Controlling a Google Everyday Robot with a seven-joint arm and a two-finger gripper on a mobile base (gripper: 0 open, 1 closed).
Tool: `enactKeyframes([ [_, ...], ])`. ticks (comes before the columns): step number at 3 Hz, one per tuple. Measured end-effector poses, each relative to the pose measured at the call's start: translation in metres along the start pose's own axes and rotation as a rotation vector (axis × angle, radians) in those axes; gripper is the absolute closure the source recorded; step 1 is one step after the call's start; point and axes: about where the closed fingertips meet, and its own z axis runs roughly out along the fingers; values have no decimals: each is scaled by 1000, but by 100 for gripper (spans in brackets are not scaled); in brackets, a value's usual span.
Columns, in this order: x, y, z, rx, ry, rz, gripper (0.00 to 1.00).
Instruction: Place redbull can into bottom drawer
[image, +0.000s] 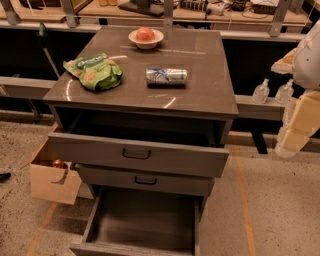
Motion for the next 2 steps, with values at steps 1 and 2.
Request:
enactKeyframes([
  [1, 0, 0, 0, 0, 0, 0, 0],
  [2, -10, -25, 6, 26, -49, -48, 0],
])
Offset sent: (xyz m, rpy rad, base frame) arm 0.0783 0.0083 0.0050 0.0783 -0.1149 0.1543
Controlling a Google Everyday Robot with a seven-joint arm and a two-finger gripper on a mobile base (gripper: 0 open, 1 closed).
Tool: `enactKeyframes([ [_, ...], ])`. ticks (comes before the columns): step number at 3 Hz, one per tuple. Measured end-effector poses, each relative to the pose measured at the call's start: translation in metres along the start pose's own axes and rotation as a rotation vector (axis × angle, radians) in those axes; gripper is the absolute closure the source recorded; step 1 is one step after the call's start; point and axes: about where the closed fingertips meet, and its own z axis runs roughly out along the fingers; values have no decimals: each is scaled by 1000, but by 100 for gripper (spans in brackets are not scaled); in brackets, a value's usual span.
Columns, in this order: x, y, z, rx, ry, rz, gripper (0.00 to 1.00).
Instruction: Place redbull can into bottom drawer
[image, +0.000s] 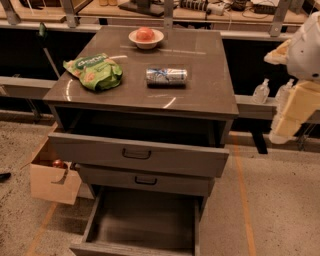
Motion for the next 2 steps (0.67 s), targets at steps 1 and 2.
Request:
enactKeyframes([
  [1, -22, -48, 22, 19, -115, -23, 0],
  [2, -45, -91, 57, 24, -203, 0, 0],
])
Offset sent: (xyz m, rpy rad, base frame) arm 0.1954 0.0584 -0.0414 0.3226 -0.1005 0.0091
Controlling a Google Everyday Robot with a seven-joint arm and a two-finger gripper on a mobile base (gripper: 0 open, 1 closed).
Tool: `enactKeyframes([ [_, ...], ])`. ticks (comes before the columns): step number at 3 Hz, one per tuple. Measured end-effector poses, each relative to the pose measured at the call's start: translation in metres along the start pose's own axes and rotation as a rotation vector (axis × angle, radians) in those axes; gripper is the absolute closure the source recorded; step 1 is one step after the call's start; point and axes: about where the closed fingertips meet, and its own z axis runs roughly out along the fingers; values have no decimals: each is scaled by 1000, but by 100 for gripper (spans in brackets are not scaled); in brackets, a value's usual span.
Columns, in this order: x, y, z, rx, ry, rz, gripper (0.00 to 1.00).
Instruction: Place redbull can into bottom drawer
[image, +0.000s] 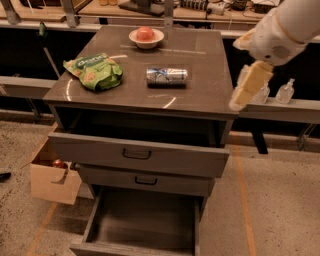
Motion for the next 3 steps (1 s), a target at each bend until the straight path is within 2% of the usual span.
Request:
enactKeyframes([
  [1, -17, -40, 54, -3, -72, 64, 0],
  [2, -17, -40, 54, -3, -72, 63, 0],
  [3, -21, -57, 68, -8, -94, 59, 0],
])
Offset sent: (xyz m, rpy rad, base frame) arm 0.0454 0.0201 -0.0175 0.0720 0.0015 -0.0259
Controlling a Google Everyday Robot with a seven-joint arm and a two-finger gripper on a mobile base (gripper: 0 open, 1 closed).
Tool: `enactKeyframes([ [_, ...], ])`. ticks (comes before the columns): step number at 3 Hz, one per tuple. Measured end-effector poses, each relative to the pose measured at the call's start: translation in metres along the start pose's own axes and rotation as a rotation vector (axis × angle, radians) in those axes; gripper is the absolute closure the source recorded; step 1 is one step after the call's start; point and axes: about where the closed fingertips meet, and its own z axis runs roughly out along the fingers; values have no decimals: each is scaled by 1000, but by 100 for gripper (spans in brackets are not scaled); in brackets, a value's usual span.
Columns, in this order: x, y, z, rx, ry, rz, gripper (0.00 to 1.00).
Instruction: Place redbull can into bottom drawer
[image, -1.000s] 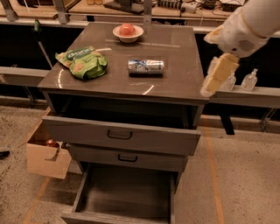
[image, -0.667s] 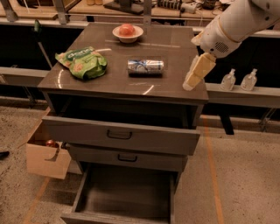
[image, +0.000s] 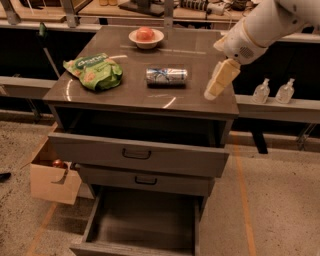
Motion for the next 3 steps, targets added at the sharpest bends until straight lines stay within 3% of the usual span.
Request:
enactKeyframes([
  [1, -10, -21, 28, -20, 1, -35, 0],
  [3, -27, -54, 98, -44, 21, -46, 2],
])
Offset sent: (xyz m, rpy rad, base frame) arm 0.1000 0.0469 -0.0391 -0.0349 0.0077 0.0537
